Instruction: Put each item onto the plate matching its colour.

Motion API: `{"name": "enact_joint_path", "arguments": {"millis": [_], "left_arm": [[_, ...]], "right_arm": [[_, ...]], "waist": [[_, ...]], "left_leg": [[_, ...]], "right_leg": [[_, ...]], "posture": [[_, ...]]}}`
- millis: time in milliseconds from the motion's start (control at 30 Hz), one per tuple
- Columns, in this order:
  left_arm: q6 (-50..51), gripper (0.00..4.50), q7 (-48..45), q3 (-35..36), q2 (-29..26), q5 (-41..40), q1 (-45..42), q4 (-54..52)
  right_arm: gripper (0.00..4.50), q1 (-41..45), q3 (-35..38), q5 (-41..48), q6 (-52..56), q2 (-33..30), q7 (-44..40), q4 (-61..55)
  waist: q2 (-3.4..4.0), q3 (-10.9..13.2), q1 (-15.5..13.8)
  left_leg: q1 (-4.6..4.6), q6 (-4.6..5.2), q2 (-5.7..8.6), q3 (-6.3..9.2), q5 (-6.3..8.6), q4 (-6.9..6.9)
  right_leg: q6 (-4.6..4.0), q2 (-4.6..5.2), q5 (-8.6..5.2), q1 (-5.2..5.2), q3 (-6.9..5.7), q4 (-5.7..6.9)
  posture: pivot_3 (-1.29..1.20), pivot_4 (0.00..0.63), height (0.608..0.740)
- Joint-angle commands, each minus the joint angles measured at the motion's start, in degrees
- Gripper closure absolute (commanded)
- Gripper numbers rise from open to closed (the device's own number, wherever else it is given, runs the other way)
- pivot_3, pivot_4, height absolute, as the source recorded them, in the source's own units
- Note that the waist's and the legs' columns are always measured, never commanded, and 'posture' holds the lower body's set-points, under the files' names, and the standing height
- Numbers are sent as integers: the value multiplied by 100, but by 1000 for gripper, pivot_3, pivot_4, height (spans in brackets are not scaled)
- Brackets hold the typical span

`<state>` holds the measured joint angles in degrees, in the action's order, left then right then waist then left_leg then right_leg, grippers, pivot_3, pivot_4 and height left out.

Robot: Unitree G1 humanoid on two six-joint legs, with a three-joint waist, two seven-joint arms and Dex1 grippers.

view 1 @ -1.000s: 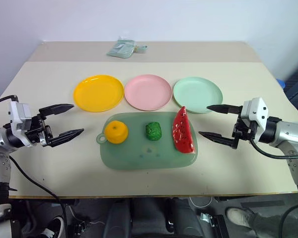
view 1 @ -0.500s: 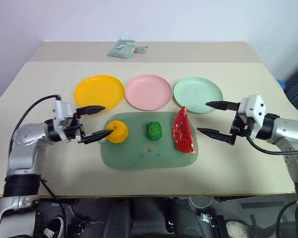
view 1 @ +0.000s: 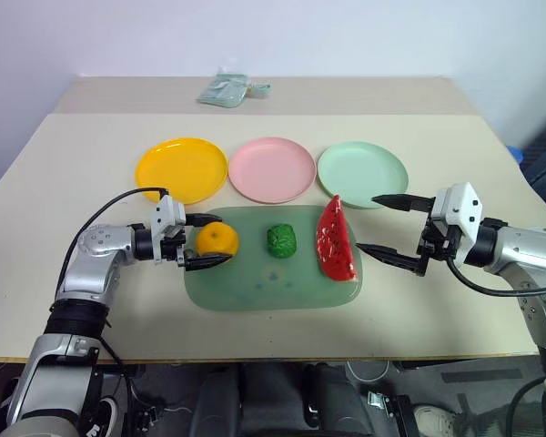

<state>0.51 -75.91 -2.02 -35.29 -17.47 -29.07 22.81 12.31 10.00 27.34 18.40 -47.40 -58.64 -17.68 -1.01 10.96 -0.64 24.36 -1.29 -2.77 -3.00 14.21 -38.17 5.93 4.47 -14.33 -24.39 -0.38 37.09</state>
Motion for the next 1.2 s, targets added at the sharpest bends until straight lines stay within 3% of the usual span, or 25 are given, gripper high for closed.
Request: {"name": "enact_joint_path", "arguments": {"millis": [33, 100, 233, 367, 533, 700, 733, 800, 833, 1000, 1100, 1200], "left_arm": [[-70, 827, -131, -108, -13, 133, -7, 227], [-134, 1182, 75, 106, 105, -43, -108, 146], [-189, 1182, 1045, 779, 439, -337, -614, 201], [-591, 1182, 2362, 1041, 471, 161, -1331, 1024], [-450, 1182, 3957, 1240, 683, 511, -2059, 2081], [-849, 1182, 4951, 1009, 653, 1141, -2244, 2917], [-856, 1182, 4984, 974, 657, 1205, -2245, 3020], [-900, 191, 5129, 980, 660, 1293, -2283, 3226], [-939, 66, 5176, 992, 659, 1315, -2309, 3305], [-1003, 66, 4947, 1113, 691, 1151, -2427, 3349], [-1199, 66, 4182, 1140, 747, 847, -2368, 2898], [-982, 66, 2702, 1155, 710, 122, -2054, 1905]], "right_arm": [[65, 118, 177, 29, -61, -82, 59, -150], [65, 188, 135, 40, -47, -45, 89, -155], [65, 357, 63, 65, -78, 57, 130, -102], [65, 882, 21, 170, 41, 319, 389, 66], [65, 1506, -271, -416, -34, 711, 1048, 796], [65, 1606, -363, -443, -61, 890, 1111, 734], [65, 1565, -372, -448, -87, 869, 1075, 708], [65, 1490, -391, -458, -136, 820, 995, 652], [65, 1474, -391, -455, -139, 816, 982, 635], [65, 1422, -350, -385, -63, 817, 947, 531], [65, 1386, -347, -294, 336, 708, 972, 403], [65, 1622, -211, 629, 1767, 653, 1031, 202]], "waist": [[2, -1, -2], [2, -1, -2], [-6, 3, -22], [-10, 3, 6], [-9, 2, 1], [-9, 2, -3], [-10, 2, -7], [-10, 2, -14], [-10, 2, -12], [-10, 2, -8], [-9, 2, -10], [-9, 2, -1]], "left_leg": [[-1, 0, 0, 0, 0, 0], [-1, 0, 0, -1, 0, 0], [3, 0, 0, 4, 0, -5], [4, 0, 1, 6, 0, -6], [3, 0, 2, 3, 0, -3], [6, 0, 3, 2, 0, 1], [7, 0, 3, 1, 0, 1], [8, 0, 3, 1, 0, 0], [8, 0, 3, 1, -1, -1], [7, -2, 3, 0, -1, -1], [7, -2, 3, 0, -1, -1], [8, -3, 2, -2, -2, -1]], "right_leg": [[0, 0, 0, 0, 0, 0], [0, 0, 0, 1, 0, 0], [1, 1, 1, 2, 0, 0], [3, 1, 2, 2, -2, 0], [4, 0, 2, 2, -3, 0], [5, 0, 2, -1, -3, -3], [5, 1, 2, -2, -3, -4], [5, 1, 2, -2, -3, -4], [6, 1, 2, -2, -3, -3], [6, 1, 3, -2, -3, -1], [6, 1, 3, -2, -3, -2], [5, 2, 3, -2, -3, -1]], "posture": [[0, 150, 740], [0, 150, 740], [0, 150, 740], [0, 150, 740], [0, 150, 740], [0, 150, 740], [0, 150, 740], [0, 150, 740], [0, 150, 740], [0, 150, 740], [0, 150, 740], [0, 150, 740]]}}
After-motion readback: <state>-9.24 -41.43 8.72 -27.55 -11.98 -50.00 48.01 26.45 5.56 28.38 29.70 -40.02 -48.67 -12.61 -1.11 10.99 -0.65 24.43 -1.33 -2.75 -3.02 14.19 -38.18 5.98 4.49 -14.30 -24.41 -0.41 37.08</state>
